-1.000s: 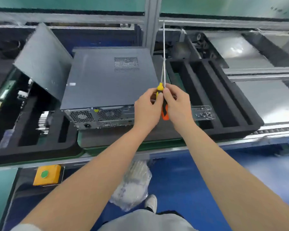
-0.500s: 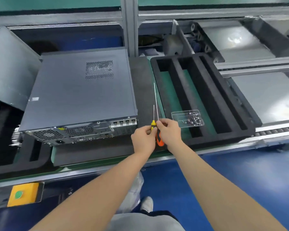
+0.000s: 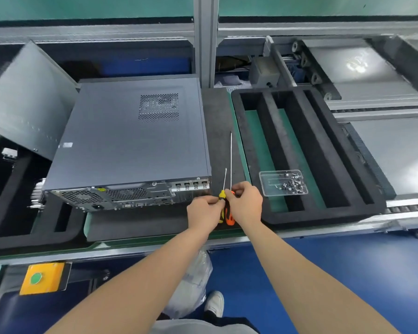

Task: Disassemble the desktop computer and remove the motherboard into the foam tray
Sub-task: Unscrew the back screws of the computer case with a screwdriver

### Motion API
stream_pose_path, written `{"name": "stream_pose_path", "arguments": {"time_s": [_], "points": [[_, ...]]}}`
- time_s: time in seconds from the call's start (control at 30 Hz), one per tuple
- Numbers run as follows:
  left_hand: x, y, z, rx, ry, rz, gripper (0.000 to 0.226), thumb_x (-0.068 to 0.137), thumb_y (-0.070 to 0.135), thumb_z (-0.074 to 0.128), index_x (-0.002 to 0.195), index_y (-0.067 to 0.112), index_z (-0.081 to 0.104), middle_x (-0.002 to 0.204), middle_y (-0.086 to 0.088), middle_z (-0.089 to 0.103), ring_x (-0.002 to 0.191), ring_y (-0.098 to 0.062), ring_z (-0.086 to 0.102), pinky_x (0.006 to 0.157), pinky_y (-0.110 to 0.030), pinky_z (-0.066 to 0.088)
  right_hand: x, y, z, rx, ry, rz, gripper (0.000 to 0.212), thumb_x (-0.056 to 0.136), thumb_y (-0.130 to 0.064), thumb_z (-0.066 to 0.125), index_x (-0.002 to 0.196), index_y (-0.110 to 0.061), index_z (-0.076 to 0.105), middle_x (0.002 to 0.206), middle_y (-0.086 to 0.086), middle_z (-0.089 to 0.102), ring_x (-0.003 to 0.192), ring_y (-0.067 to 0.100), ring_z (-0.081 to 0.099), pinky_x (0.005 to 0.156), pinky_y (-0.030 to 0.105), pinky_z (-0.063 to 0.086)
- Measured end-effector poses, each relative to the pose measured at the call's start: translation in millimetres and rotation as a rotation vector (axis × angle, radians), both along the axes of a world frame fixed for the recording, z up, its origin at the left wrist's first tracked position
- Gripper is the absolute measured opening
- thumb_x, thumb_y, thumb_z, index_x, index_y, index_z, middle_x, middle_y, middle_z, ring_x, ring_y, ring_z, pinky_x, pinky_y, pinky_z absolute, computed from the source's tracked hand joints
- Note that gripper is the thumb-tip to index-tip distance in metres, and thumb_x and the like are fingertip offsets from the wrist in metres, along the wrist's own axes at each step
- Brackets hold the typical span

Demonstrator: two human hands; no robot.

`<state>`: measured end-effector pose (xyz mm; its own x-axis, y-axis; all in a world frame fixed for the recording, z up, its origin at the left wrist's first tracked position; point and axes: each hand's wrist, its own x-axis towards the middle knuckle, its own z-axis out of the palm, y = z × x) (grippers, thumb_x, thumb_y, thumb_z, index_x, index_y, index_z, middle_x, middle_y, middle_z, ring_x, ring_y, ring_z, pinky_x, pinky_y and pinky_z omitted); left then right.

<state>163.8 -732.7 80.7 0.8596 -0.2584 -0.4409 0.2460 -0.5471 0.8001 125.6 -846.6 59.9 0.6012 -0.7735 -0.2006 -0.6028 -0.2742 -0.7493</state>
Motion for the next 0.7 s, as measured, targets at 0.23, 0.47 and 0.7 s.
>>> {"name": "stream_pose_path", "arguments": {"time_s": [0.23,0.47,0.7], "points": [[-3.0,2.9,17.0,-0.177,0.136,-0.065,0.023,0.089,0.034,0.077,0.109,0.022,0.078,0.1,0.004,0.077,0.096,-0.018,0.071,0.089,-0.038,0.06,-14.9,9.6,23.5,-0.038,-0.178,-0.09,0.014,0.099,-0.036,0.063,0.094,-0.024,0.065,0.088,-0.007,0.066,0.084,0.007,0.062,0.075,0.03,0.052],[-2.6,30.0,39.6,-0.376,0.119,-0.153,0.021,0.082,0.034,0.084,0.1,0.03,0.075,0.082,0.004,0.079,0.075,-0.01,0.075,0.062,-0.023,0.055,-37.1,44.1,53.6,0.233,-0.3,-0.033,0.019,0.102,-0.043,0.057,0.095,-0.032,0.071,0.088,-0.006,0.073,0.08,0.016,0.072,0.061,0.037,0.063],[5.7,71.1,50.5,-0.467,0.113,-0.24,0.017,0.096,0.021,0.068,0.099,0.03,0.082,0.094,0.009,0.079,0.091,-0.012,0.071,0.079,-0.031,0.058,-52.6,96.2,79.5,0.242,-0.393,-0.066,0.019,0.105,-0.036,0.053,0.101,-0.032,0.071,0.08,-0.002,0.071,0.057,0.015,0.061,0.048,0.029,0.051]]}}
